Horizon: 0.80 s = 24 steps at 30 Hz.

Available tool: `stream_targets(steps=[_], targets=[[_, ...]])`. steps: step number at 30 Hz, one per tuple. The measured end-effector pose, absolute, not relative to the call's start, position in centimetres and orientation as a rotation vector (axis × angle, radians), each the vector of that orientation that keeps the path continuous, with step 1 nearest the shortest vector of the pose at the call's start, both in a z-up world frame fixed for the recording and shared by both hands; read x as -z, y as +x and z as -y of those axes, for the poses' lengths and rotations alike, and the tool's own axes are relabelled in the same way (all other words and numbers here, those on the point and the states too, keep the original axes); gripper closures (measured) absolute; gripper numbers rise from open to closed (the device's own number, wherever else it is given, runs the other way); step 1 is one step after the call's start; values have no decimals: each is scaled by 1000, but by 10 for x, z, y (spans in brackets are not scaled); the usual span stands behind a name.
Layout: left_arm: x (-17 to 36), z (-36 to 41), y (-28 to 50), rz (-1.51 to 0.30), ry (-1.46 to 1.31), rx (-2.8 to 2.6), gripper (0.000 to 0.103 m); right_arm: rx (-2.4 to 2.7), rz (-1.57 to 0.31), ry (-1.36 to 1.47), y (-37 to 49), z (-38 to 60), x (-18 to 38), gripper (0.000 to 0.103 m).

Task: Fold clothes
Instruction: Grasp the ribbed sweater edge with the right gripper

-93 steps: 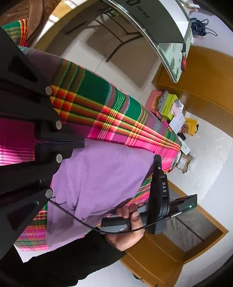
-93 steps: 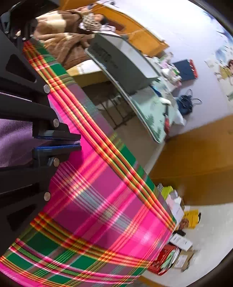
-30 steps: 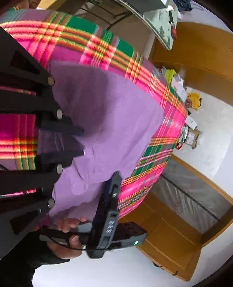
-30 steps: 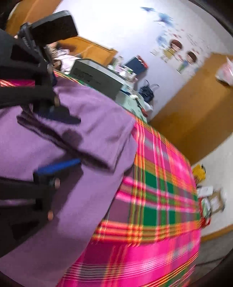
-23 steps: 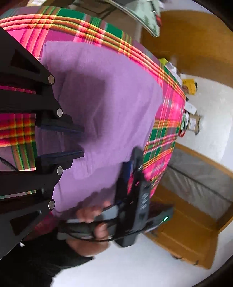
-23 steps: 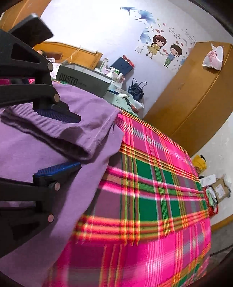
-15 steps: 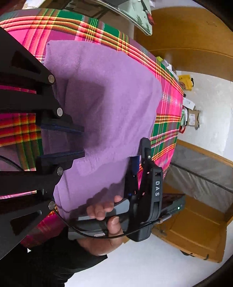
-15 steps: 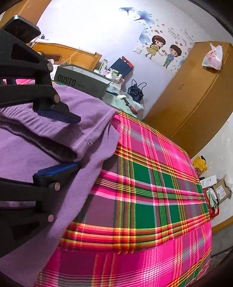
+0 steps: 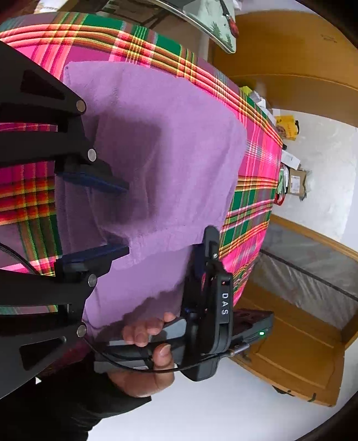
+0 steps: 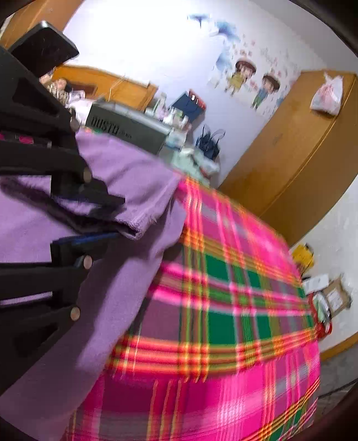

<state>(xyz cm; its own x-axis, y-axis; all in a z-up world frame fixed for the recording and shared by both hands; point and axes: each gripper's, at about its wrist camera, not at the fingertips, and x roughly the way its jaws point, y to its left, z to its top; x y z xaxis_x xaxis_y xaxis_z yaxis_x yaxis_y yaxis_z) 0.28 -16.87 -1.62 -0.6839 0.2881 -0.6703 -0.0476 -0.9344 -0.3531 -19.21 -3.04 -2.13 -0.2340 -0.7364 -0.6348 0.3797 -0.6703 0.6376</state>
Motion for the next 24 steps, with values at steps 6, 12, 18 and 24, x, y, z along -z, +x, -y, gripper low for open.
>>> stream_targets(steps=[6, 12, 18, 24], targets=[[6, 168, 1, 477, -1088, -2692, 60, 2015, 462, 1197, -166, 11, 11, 71], [26, 158, -10, 437, -1190, -2688, 59, 2029, 345, 1220, -137, 11, 19, 89], [12, 154, -7, 466, -1128, -2685, 59, 2114, 371, 1197, -108, -30, 17, 89], [18, 144, -15, 444, -1194, -2680, 59, 2163, 480, 1233, -90, -82, 28, 94]])
